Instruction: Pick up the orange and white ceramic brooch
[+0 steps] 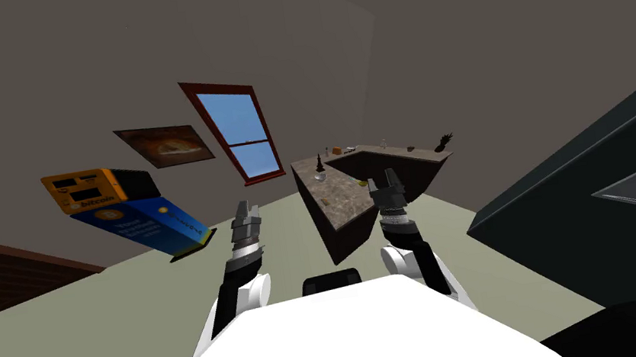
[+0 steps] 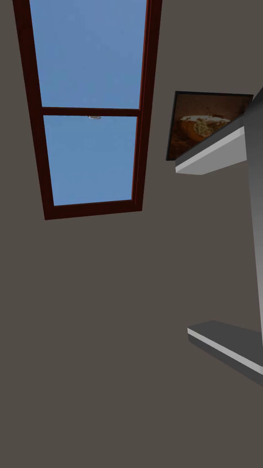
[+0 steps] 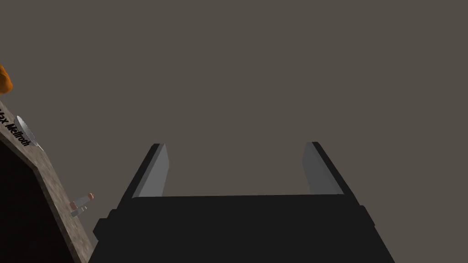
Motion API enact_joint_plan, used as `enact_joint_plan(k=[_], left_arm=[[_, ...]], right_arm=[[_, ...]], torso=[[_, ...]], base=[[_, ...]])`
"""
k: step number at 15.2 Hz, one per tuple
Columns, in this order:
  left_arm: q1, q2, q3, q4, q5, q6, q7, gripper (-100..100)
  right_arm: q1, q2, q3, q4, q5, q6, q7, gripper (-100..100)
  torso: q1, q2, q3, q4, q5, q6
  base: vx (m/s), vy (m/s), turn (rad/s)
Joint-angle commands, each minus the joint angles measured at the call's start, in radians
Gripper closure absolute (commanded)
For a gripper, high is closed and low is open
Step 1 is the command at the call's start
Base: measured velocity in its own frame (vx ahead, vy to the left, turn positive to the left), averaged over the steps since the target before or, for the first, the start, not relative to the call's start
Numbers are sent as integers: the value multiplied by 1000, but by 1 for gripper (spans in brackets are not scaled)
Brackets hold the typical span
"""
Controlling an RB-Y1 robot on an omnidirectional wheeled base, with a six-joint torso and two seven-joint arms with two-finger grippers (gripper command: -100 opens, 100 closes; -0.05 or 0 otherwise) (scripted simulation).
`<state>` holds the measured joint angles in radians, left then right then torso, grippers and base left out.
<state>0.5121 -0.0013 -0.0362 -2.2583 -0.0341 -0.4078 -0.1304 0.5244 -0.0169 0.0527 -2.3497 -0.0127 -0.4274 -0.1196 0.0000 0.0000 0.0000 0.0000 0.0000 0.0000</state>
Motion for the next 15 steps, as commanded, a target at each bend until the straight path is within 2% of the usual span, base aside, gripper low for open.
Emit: enact_joint_plan(k=[1, 3, 4, 5, 11, 12, 15], left_arm=[[0, 0, 0, 0, 0, 0, 0, 0], [0, 0, 0, 0, 0, 0, 0, 0], [0, 0, 0, 0, 0, 0, 0, 0], [0, 0, 0, 0, 0, 0, 0, 0], [0, 0, 0, 0, 0, 0, 0, 0], [0, 0, 0, 0, 0, 0, 0, 0], [0, 0, 0, 0, 0, 0, 0, 0]], right_arm=[[6, -39, 8, 7, -1, 1, 1, -100], [12, -71, 16, 14, -3, 1, 2, -100], [19, -104, 27, 23, -5, 3, 4, -100], [19, -107, 27, 23, -5, 3, 4, -100], [52, -243, 72, 66, -15, 7, 16, -100], [52, -243, 72, 66, -15, 7, 16, -100], [79, -323, 111, 106, -27, 12, 28, -100]], torso=[[0, 0, 0, 0, 0, 0], [2, 0, 0, 0, 0, 0], [2, 0, 0, 0, 0, 0], [3, 0, 0, 0, 1, 0], [6, -1, -1, 0, 1, 0], [7, -1, -1, 0, 2, 0], [6, -1, -1, 0, 1, 0]], base=[[-1, 15, 14], [-4, 39, 24], [5, 49, 25], [6, 53, 20], [10, 80, 39], [10, 64, 8], [19, 85, 60]])
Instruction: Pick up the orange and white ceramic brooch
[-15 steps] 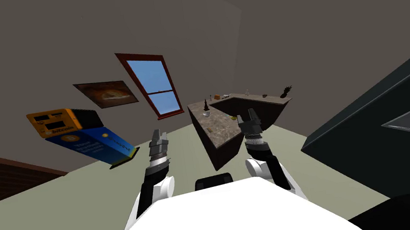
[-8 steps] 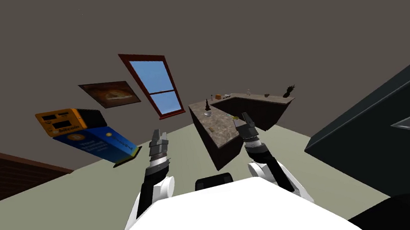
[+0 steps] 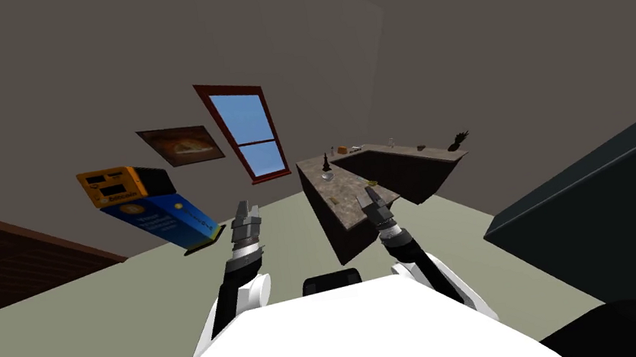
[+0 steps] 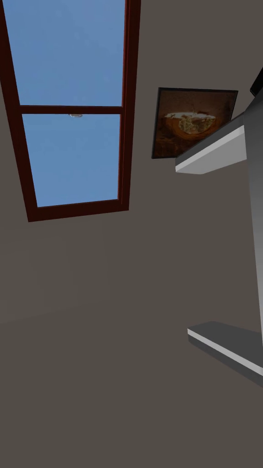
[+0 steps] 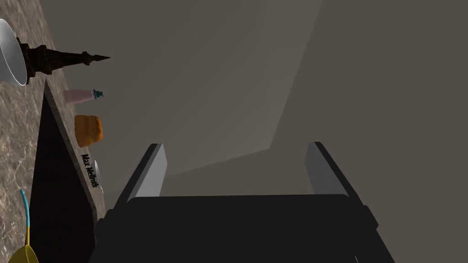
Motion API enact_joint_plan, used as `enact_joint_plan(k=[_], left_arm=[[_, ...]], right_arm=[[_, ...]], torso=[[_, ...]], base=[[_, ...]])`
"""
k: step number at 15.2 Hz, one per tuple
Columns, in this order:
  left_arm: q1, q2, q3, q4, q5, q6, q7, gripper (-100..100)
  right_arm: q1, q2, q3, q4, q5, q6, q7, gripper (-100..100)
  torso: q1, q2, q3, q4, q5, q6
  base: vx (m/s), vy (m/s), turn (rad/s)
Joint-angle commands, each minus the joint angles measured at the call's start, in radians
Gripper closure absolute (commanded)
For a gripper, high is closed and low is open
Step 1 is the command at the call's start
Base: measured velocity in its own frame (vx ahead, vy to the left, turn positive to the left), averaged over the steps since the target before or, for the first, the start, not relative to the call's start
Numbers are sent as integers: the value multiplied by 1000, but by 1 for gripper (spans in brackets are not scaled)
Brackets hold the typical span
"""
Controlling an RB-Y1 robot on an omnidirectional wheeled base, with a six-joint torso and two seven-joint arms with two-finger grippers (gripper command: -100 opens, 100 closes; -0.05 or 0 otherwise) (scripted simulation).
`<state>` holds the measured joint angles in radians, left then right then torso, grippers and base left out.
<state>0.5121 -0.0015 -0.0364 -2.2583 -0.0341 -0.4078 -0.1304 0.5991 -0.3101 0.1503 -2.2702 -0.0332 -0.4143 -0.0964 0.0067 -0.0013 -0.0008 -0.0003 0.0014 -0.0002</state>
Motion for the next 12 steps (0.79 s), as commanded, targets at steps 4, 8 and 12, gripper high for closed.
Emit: enact_joint_plan(k=[4, 8, 12], left_arm=[[0, 0, 0, 0, 0, 0, 0, 0], [0, 0, 0, 0, 0, 0, 0, 0], [0, 0, 0, 0, 0, 0, 0, 0]], right_arm=[[19, -108, 36, 50, -14, 1, 13, -100], [34, -174, 59, 75, -22, 4, 23, -100], [64, -270, 109, 130, -41, 10, 44, -100]], torso=[[0, 0, 0, 0, 0, 0], [0, -1, -1, 0, 0, 0], [1, -1, -1, 0, 0, 0]], base=[[24, 94, 51], [30, 88, 47], [45, 104, 64]])
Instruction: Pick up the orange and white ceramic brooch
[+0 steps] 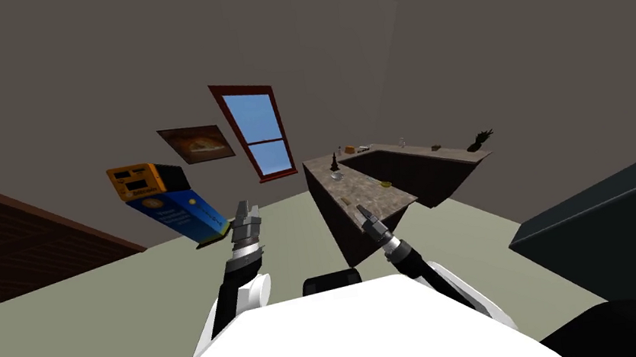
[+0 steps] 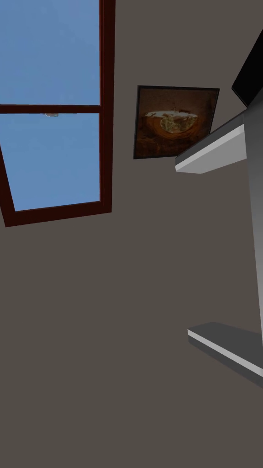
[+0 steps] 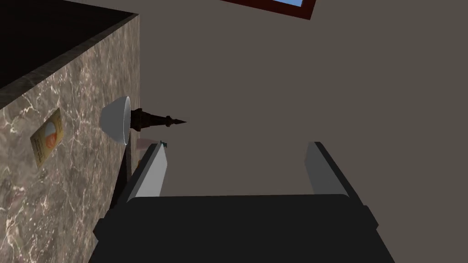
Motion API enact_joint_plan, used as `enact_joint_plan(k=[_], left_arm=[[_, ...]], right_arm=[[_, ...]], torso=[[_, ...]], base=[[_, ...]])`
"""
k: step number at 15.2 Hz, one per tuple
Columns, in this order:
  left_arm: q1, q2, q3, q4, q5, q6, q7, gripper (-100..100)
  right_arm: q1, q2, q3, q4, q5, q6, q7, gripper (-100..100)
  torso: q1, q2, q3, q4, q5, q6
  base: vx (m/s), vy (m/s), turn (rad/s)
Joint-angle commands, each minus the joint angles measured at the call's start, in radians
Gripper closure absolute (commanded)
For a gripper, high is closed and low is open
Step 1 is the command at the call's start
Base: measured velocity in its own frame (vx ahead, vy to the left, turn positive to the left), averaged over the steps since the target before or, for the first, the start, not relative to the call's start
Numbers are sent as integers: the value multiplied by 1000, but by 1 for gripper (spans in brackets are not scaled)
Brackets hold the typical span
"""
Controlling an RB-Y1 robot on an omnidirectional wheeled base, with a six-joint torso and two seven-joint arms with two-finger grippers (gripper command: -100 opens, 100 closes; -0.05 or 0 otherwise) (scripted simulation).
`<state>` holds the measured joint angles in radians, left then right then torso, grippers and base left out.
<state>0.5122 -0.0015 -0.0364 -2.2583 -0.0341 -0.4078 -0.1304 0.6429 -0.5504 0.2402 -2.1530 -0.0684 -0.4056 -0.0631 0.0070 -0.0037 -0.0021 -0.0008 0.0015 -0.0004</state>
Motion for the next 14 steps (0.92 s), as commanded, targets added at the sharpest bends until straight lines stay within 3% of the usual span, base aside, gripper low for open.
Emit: enact_joint_plan(k=[1, 2, 3, 5, 6, 8, 9, 11, 12, 14], left_arm=[[0, 0, 0, 0, 0, 0, 0, 0], [0, 0, 0, 0, 0, 0, 0, 0], [0, 0, 0, 0, 0, 0, 0, 0], [0, 0, 0, 0, 0, 0, 0, 0], [0, 0, 0, 0, 0, 0, 0, 0], [0, 0, 0, 0, 0, 0, 0, 0], [0, 0, 0, 0, 0, 0, 0, 0], [0, 0, 0, 0, 0, 0, 0, 0], [0, 0, 0, 0, 0, 0, 0, 0], [0, 0, 0, 0, 0, 0, 0, 0]], right_arm=[[21, -50, 20, 13, -6, 1, 11, -100], [21, -59, 20, 13, -6, 1, 11, -100], [36, -92, 46, 42, -17, 3, 24, -100], [36, -123, 46, 42, -17, 3, 24, -100], [51, -157, 73, 73, -29, 6, 37, -100], [51, -189, 73, 73, -29, 6, 37, -100], [66, -220, 101, 104, -42, 8, 51, -100], [66, -256, 101, 104, -42, 8, 51, -100], [80, -281, 129, 135, -55, 10, 66, -100], [80, -323, 129, 135, -55, 10, 66, -100]], torso=[[0, 0, 0, 0, 0, 0], [0, 0, 0, 0, 0, 0], [0, 0, 0, 0, 0, 0], [1, -1, 0, 0, 0, 0], [0, 0, 0, 0, 0, 0], [2, -2, -1, 0, 1, 0], [1, -1, -1, 0, 0, 0], [2, -2, -1, 0, 1, 0], [1, -1, -1, 0, 1, 0], [2, -2, -1, 0, 1, 0]], base=[[68, 104, 101], [43, 83, 39], [58, 111, 91], [62, 103, 68], [82, 128, 117], [71, 113, 62], [72, 117, 99], [72, 113, 85], [67, 123, 112], [87, 108, 76]])
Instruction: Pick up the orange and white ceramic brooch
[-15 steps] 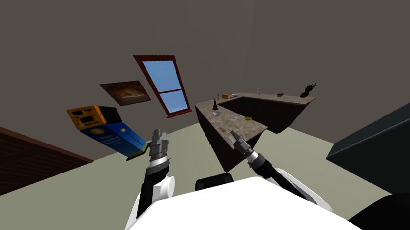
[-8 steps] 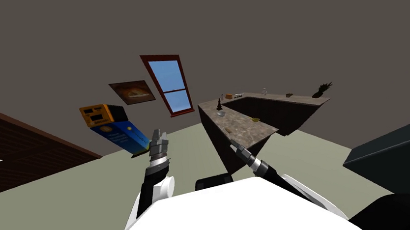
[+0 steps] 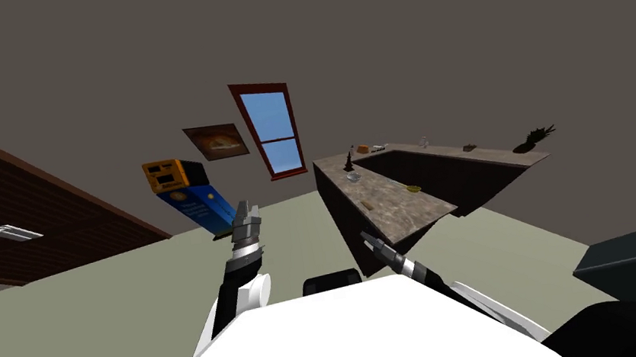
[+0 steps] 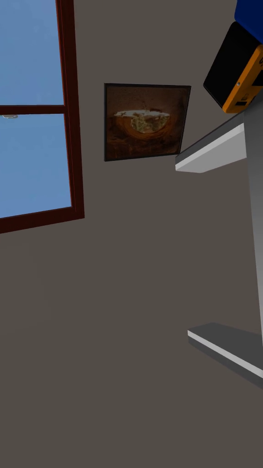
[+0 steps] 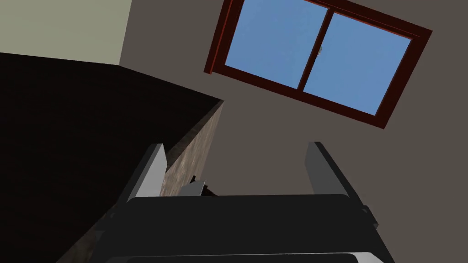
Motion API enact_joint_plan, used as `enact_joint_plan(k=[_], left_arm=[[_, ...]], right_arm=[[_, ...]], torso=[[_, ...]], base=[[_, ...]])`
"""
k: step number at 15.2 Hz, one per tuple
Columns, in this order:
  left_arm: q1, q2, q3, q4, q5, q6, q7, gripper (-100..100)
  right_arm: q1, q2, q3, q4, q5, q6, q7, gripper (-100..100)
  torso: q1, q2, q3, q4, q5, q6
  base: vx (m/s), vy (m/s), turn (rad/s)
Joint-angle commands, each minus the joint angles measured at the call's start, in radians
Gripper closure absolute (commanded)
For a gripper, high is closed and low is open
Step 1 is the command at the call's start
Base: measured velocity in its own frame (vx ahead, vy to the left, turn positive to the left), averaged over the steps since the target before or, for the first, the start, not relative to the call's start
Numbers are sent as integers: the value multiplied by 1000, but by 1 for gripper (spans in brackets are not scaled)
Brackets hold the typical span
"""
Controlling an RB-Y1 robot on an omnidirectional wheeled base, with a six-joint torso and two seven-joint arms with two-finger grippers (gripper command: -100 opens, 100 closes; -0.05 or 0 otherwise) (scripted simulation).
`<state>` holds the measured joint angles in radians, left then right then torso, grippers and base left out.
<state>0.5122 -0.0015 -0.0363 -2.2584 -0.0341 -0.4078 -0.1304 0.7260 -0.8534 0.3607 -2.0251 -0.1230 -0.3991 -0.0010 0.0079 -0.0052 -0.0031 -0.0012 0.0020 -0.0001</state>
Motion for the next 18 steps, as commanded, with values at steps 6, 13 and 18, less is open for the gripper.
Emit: enact_joint_plan(k=[6, 13, 18], left_arm=[[0, 0, 0, 0, 0, 0, 0, 0], [0, 0, 0, 0, 0, 0, 0, 0], [0, 0, 0, 0, 0, 0, 0, 0]], right_arm=[[23, -155, 65, 70, -29, 6, 36, -100], [58, -318, 152, 160, -75, 6, 84, -100], [68, -417, 180, 188, -90, 6, 100, -100]], torso=[[2, -2, -1, 0, 0, 0], [1, 0, 0, 0, 0, 0], [2, -1, 0, 0, 0, 0]], base=[[88, 112, 101], [96, 109, 109], [93, 107, 102]])
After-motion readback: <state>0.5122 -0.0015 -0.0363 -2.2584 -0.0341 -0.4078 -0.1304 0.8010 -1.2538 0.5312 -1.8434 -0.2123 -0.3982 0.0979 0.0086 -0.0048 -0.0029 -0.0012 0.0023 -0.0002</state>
